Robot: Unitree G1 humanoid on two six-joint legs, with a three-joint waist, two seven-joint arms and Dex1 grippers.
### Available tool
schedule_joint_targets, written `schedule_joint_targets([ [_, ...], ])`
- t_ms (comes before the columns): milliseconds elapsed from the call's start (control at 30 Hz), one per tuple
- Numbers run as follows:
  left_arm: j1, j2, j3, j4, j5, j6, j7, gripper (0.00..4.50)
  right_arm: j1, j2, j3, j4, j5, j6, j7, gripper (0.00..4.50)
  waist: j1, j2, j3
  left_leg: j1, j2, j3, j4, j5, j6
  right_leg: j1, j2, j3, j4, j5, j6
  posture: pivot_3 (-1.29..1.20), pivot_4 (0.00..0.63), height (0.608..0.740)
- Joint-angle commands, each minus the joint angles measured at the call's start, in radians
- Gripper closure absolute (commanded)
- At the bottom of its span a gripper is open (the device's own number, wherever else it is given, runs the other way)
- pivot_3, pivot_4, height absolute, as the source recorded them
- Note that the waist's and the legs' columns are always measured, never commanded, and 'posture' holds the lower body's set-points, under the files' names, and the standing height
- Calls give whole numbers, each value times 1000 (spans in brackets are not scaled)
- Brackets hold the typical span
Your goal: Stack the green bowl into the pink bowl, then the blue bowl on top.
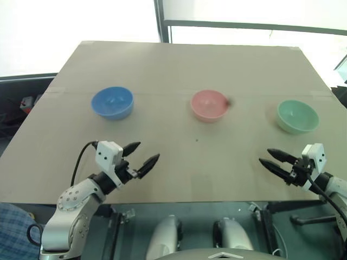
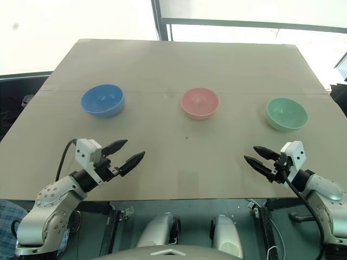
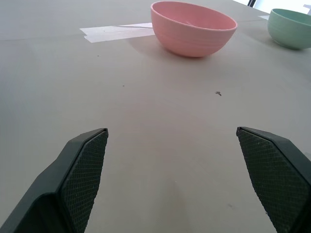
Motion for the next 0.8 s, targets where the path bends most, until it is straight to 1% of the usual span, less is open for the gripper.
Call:
schedule_joint_targets([
  [33,-7,6,14,-40,-18,-25,-3,0,-8,-5,-21,3,0,-35,4,1975,0,0,0,0,0,0,0,0,0,0,0,0,0,0,0,0,150,740],
  [133,-25,6,29,-35,-57,-12,-8,0,-19,-4,-12,17,-17,-58,-1,1975,0,0,0,0,0,0,0,0,0,0,2,0,0,0,0,0,150,740],
  [267,-24,7,43,-40,-87,-21,-15,0,-17,0,-13,3,-2,-56,0,1975,0,0,0,0,0,0,0,0,0,0,3,0,0,0,1,0,150,740],
  [800,-26,12,32,-32,-81,-30,-27,0,-33,-4,-5,10,-5,-61,0,1975,0,0,0,0,0,0,0,0,0,0,4,-1,0,0,1,0,150,740],
])
